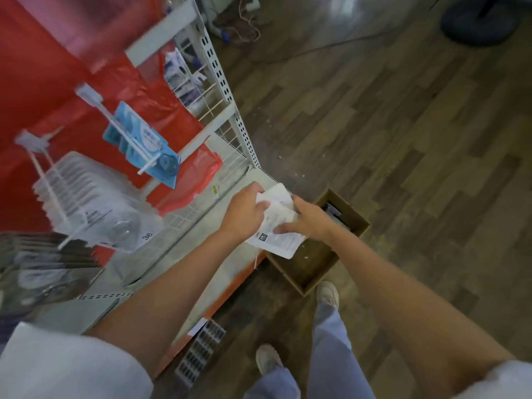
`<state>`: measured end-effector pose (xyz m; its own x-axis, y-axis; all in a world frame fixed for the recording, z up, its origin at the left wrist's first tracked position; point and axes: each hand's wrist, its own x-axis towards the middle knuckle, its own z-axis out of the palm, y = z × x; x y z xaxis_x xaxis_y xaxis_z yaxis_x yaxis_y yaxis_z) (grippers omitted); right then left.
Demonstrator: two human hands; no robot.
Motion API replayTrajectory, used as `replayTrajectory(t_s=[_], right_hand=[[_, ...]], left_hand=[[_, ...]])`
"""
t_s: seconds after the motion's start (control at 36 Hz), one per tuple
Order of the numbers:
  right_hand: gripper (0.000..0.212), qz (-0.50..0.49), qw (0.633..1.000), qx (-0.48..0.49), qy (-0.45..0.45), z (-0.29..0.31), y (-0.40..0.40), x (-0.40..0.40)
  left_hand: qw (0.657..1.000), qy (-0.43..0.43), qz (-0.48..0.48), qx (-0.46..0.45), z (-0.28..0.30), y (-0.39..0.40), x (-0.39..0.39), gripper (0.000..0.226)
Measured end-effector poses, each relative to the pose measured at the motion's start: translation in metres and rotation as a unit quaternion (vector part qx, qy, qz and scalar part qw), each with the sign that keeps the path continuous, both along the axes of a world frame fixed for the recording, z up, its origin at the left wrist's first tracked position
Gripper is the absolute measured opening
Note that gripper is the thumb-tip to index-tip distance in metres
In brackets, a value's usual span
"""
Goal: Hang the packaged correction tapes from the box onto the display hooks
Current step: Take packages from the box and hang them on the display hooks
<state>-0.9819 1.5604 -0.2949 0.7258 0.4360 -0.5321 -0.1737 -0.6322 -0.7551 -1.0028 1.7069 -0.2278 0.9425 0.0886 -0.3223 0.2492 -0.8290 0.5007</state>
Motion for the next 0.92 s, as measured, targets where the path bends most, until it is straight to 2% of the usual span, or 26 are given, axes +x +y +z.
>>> replayTrajectory(t_s=[0.14,0.22,0.31,0.44,0.56,0.64,0.69,0.81,0.86,0.92], right_hand=[[0.067,-0.039,0.998,0.051,-0.003,0.041,0.020,-0.020],[0.069,-0.065,0.995,0.077,-0.021,0.066,0.028,-0.035],[0.063,-0.074,0.991,0.104,-0.037,0.089,0.035,-0.049],[0.058,-0.094,0.986,0.117,-0.071,0.120,0.045,-0.070],[0.060,-0.103,0.984,0.088,-0.117,0.138,0.052,-0.083],[0.058,-0.129,0.979,0.087,-0.132,0.150,0.056,-0.088],[0.054,-0.127,0.978,0.094,-0.136,0.160,0.061,-0.093],[0.046,-0.131,0.972,0.129,-0.145,0.177,0.078,-0.113],[0.059,-0.142,0.967,0.162,-0.135,0.180,0.086,-0.119],[0.070,-0.159,0.958,0.204,-0.123,0.174,0.093,-0.119]], left_hand=[[0.997,-0.062,0.020,-0.039,0.043,0.022,-0.019,0.027],[0.994,-0.099,0.004,-0.039,0.072,0.031,-0.032,0.032],[0.992,-0.118,-0.010,-0.042,0.099,0.040,-0.047,0.034],[0.984,-0.167,0.012,-0.058,0.127,0.059,-0.072,0.036],[0.983,-0.168,0.050,-0.059,0.138,0.074,-0.093,0.039],[0.986,-0.138,0.078,-0.060,0.144,0.083,-0.107,0.050],[0.981,-0.122,0.105,-0.109,0.148,0.084,-0.117,0.054],[0.937,-0.127,0.208,-0.251,0.150,0.086,-0.138,0.049],[0.924,-0.101,0.233,-0.287,0.150,0.091,-0.147,0.053],[0.927,-0.080,0.197,-0.308,0.151,0.095,-0.156,0.040]])
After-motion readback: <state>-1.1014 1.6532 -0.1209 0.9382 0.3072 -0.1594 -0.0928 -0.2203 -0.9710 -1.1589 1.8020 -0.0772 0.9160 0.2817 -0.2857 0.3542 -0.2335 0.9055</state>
